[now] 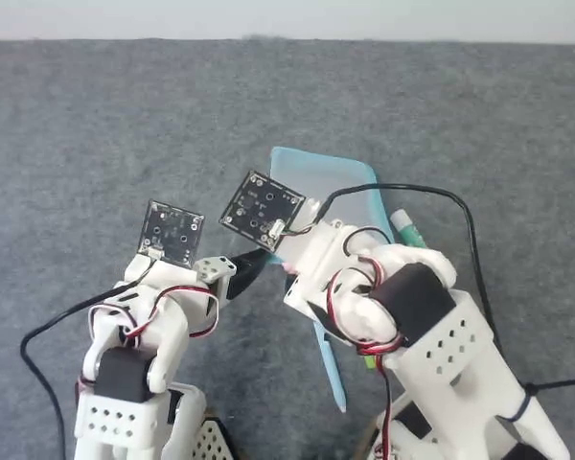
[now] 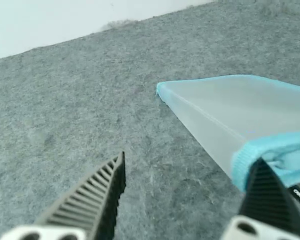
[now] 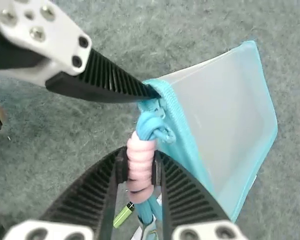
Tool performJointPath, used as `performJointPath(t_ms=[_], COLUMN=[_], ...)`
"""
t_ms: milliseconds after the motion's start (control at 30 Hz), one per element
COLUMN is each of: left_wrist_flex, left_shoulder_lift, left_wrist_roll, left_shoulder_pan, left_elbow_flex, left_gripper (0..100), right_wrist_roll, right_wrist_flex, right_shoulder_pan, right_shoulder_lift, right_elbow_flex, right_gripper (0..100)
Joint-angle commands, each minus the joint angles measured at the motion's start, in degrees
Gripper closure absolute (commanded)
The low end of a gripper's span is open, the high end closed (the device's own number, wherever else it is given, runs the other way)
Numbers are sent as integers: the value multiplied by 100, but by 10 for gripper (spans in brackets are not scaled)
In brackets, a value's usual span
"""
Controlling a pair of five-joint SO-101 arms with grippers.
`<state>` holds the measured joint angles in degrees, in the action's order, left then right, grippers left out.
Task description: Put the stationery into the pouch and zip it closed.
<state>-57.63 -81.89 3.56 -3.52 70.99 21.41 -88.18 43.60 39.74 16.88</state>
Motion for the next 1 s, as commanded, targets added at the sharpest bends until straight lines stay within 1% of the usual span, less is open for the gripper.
performJointPath(t_ms=[0,67,233,433,567,633,700,800,900,967], left_wrist_flex=[193,378,1134,1213,1213,1213,1204,1108,1073,993], left_shoulder_lift=[-9,-9,-9,-9,-9,-9,-9,-9,-9,-9], left_wrist_roll=[79,70,62,62,53,-35,-105,-132,-149,-202], left_shoulder_pan=[-35,-35,-44,-97,18,237,510,703,774,879], left_elbow_flex=[-13,119,673,752,752,734,725,716,716,708], left_gripper=[652,682,770,835,870,874,875,876,876,876], right_wrist_roll=[123,123,132,149,378,457,589,809,905,905], right_wrist_flex=[-92,-101,-101,-242,-593,-673,-699,-646,-629,-532], right_shoulder_pan=[75,75,75,57,-4,-286,-743,-1323,-1631,-1666], right_shoulder_lift=[84,66,75,48,92,92,84,66,31,84], right_elbow_flex=[-369,-360,-343,-325,-316,-316,-316,-229,-105,35], right_gripper=[991,991,991,991,991,991,991,991,991,991])
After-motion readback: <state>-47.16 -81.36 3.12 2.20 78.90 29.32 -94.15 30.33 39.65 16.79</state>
